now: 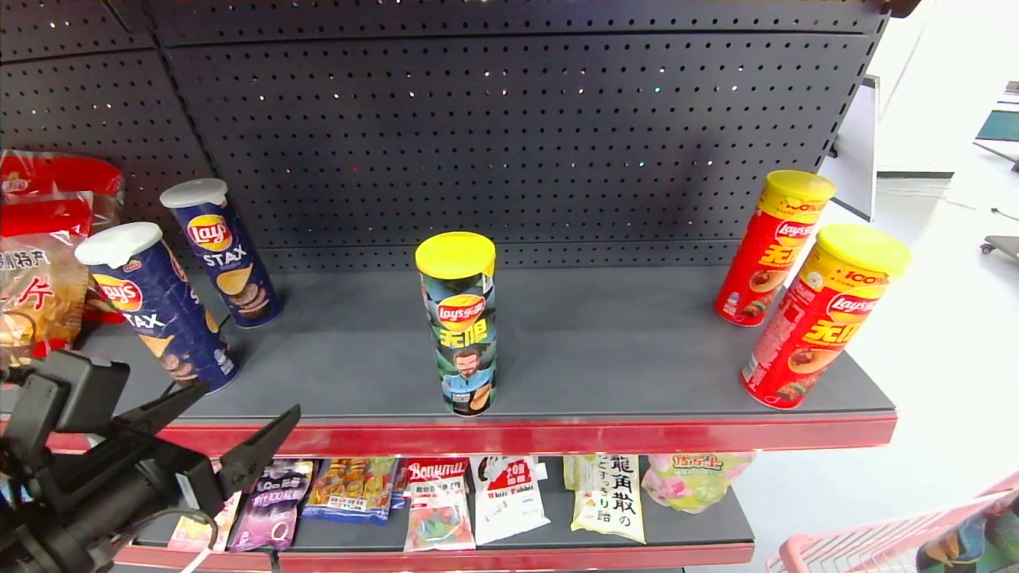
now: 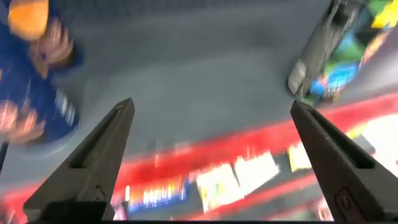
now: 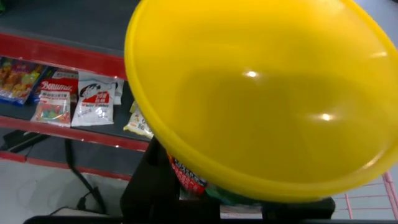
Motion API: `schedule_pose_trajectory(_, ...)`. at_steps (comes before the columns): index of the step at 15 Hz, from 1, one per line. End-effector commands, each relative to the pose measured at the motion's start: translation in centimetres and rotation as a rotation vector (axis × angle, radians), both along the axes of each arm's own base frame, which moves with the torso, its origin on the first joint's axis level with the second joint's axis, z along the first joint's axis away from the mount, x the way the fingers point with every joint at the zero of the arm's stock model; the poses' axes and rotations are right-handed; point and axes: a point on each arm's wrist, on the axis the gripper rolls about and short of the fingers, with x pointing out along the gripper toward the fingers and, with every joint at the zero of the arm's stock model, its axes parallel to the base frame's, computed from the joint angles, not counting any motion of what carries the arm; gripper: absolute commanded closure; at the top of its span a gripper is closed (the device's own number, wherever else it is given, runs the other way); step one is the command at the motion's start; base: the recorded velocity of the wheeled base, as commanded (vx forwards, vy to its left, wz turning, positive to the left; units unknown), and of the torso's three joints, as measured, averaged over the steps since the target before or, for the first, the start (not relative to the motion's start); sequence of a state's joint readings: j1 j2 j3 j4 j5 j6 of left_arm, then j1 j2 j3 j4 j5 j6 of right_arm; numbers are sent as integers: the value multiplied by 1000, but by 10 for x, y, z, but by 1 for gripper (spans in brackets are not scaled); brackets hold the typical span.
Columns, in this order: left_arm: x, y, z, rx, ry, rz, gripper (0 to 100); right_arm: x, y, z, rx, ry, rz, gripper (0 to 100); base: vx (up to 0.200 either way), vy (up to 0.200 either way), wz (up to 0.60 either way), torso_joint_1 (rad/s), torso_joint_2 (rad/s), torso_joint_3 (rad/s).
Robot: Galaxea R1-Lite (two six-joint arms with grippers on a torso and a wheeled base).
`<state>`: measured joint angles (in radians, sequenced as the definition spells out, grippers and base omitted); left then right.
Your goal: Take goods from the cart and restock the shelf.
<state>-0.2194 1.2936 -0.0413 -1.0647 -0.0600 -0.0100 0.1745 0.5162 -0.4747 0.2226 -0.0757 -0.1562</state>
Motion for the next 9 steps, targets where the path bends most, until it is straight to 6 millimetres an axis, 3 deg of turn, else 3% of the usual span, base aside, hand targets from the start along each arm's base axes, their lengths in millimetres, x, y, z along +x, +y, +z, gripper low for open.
schedule_pose_trajectory(1,-37,11,55,-70,-45,51,0,9,3,-2,-3,57,49,100,0,0,0,0,0,0)
schedule_pose_trajectory(2,-61,15,59,-67,35,46,0,9,3,-4,-23,64,62,100,0,0,0,0,0,0)
schedule_pose_trajectory(4,-109,24,47,-42,108,20,0,11,4,0,-25,53,86,100,0,0,0,0,0,0)
schedule_pose_trajectory(6,-129,29,33,-31,83,23,0,12,4,6,-14,34,112,100,0,0,0,0,0,0)
schedule_pose_trajectory(8,-137,31,20,-26,64,57,0,14,5,7,-15,42,115,100,0,0,0,0,0,0)
schedule_pose_trajectory(9,-141,33,14,-18,55,88,0,14,5,7,-14,45,119,100,0,0,600,2,2,2)
